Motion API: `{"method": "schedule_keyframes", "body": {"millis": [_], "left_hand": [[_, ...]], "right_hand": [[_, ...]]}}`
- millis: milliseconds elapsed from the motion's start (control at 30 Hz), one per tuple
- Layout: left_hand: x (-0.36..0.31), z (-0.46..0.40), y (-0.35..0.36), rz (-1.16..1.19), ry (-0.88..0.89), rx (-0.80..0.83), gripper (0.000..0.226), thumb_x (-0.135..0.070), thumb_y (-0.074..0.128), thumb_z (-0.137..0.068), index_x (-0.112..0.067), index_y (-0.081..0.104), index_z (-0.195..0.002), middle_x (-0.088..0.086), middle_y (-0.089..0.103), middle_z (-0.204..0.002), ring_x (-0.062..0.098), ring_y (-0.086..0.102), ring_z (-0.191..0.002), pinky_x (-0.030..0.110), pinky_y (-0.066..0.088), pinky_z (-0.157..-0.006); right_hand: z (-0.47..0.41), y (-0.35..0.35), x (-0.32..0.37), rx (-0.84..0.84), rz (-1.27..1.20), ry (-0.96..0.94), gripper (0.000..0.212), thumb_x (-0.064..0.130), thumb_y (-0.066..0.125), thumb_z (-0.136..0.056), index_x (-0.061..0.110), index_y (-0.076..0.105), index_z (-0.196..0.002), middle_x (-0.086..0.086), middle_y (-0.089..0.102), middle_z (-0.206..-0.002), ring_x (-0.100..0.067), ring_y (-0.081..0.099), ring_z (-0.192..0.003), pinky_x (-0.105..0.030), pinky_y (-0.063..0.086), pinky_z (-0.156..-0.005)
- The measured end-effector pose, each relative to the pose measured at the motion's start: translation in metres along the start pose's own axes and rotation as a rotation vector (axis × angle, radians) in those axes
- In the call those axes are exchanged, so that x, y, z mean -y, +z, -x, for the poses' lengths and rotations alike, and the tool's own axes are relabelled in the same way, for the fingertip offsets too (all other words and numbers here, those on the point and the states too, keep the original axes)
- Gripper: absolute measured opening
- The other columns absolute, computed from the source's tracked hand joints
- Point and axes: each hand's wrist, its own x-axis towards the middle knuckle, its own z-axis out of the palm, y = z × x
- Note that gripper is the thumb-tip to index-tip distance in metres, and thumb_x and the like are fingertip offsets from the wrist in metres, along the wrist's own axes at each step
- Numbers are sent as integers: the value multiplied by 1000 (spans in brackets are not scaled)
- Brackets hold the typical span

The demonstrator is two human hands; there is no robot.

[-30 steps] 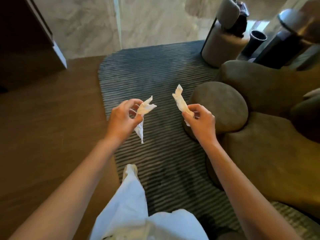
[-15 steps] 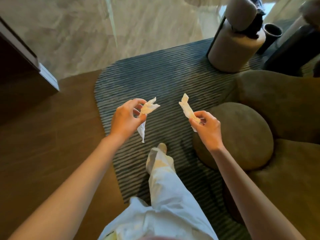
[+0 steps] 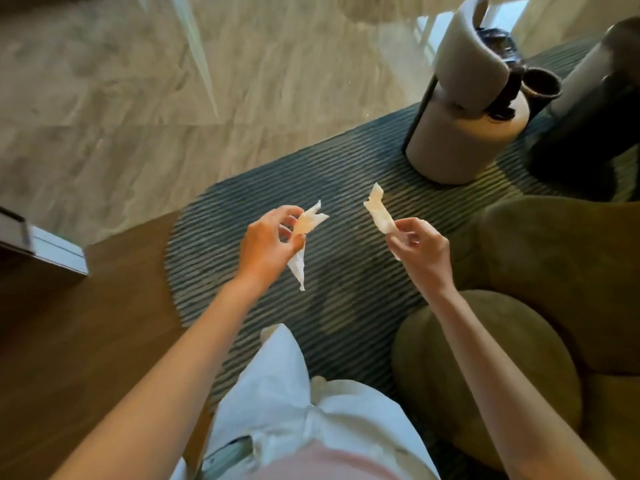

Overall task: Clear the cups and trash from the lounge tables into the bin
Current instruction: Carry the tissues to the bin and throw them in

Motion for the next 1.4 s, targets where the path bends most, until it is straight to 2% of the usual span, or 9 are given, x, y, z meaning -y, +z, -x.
{"method": "schedule_keyframes", "body": {"millis": [167, 300, 467, 667, 800, 1000, 1167, 1233, 1400], "left_hand": [[26, -134, 3, 10, -7, 21, 32, -21, 75, -78, -31, 64, -107, -11, 67, -93, 4, 64, -80, 20, 50, -66], [27, -256, -4, 30, 15, 34, 30, -22, 74, -78, -31, 64, -105, -12, 68, -93, 2, 64, -79, 25, 53, -66], [10, -391, -3, -5, 74, 85, 29, -19, 73, -79, -27, 65, -105, -9, 68, -91, 9, 66, -76, 37, 57, -67], [12, -535, 27, -45, 68, 128, 29, -17, 74, -77, -26, 66, -104, -12, 66, -89, 2, 64, -73, 33, 58, -67], [-2, -639, 65, -84, 69, 128, 29, -17, 74, -78, -22, 66, -106, -5, 70, -94, 10, 66, -77, 37, 58, -71], [-65, -792, 112, -151, 155, 161, 33, -16, 75, -78, -19, 66, -109, -3, 71, -96, 10, 66, -76, 35, 58, -66], [-99, -903, 151, -150, 152, 179, 33, -16, 75, -78, -20, 66, -109, -5, 70, -96, 9, 66, -76, 36, 58, -67], [-105, -947, 170, -139, 136, 191, 33, -14, 75, -77, -20, 66, -108, -4, 70, -94, 10, 66, -76, 38, 58, -68], [-120, -1067, 218, -102, 146, 234, 35, -10, 75, -76, -19, 66, -109, -5, 68, -92, 12, 66, -77, 40, 57, -71]], "right_hand": [[-121, 44, -17, -25, 31, 24, 14, 16, 70, -83, 13, 67, -97, -1, 66, -92, -12, 64, -78, -35, 58, -67], [-227, 67, -17, -66, 51, 65, 14, 19, 70, -83, 17, 67, -97, 0, 65, -92, -10, 64, -78, -29, 57, -66], [-344, 82, -17, -139, 70, 63, 14, 23, 70, -84, 21, 66, -97, 4, 64, -92, -6, 63, -77, -19, 54, -65], [-459, 90, -60, -128, 96, 190, 15, 24, 71, -84, 21, 66, -97, 6, 63, -93, -6, 63, -80, -24, 56, -66], [-571, 80, -95, -154, 82, 209, 15, 24, 70, -84, 19, 67, -97, 5, 65, -90, -5, 62, -79, -14, 49, -66], [-729, 35, -122, -194, 40, 243, 19, 23, 71, -84, 14, 68, -101, 2, 67, -92, -10, 64, -82, -25, 55, -72], [-835, 7, -144, -172, 38, 218, 21, 25, 71, -84, 17, 65, -103, 4, 66, -98, -3, 63, -84, -15, 54, -72], [-876, 2, -157, -182, 28, 228, 22, 23, 70, -85, 14, 65, -104, 1, 66, -100, -4, 63, -86, -16, 54, -73], [-987, -5, -188, -199, 27, 310, 23, 19, 68, -86, 7, 65, -106, -8, 67, -101, -15, 64, -89, -36, 58, -78]]}}
